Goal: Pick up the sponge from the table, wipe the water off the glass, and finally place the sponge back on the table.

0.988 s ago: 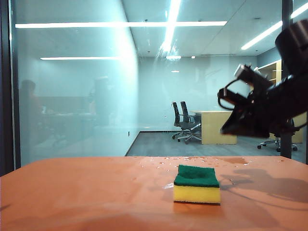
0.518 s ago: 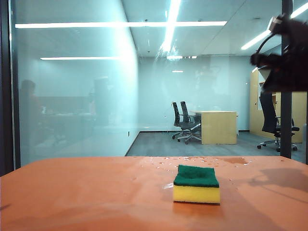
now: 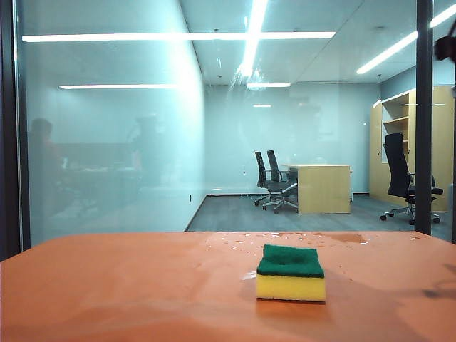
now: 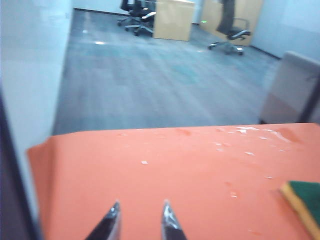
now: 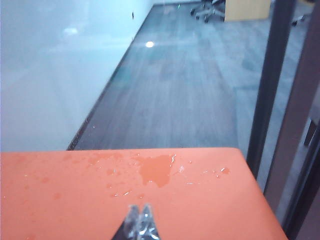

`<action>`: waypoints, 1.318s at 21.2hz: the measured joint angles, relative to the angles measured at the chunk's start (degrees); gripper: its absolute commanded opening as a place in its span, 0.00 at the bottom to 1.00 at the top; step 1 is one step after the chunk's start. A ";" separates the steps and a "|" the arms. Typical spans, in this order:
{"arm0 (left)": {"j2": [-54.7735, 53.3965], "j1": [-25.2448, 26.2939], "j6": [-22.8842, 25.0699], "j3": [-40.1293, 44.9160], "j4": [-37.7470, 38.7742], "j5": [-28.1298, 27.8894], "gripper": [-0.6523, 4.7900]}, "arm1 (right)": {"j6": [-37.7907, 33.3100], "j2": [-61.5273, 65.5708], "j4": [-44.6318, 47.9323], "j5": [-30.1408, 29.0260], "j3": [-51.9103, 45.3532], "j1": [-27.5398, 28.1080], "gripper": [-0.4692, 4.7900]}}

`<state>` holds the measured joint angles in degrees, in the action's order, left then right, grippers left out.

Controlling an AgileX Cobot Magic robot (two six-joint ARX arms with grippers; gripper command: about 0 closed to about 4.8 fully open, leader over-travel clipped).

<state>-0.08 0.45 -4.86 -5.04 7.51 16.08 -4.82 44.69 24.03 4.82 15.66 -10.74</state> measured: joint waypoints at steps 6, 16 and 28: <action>0.00 0.00 5.88 0.00 0.07 -6.36 0.15 | 0.00 -15.93 -7.85 4.04 -6.27 -0.02 0.08; 0.00 0.00 9.64 0.02 -0.04 -9.68 0.11 | 0.37 -36.72 -17.07 5.16 -12.15 -0.04 0.08; 0.00 0.00 11.74 3.48 -3.91 -9.70 0.11 | 4.87 -44.68 -27.96 6.27 -12.44 3.74 0.08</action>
<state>-0.08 0.45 6.87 -1.56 3.60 6.37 0.05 0.01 -3.92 11.09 3.22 -7.01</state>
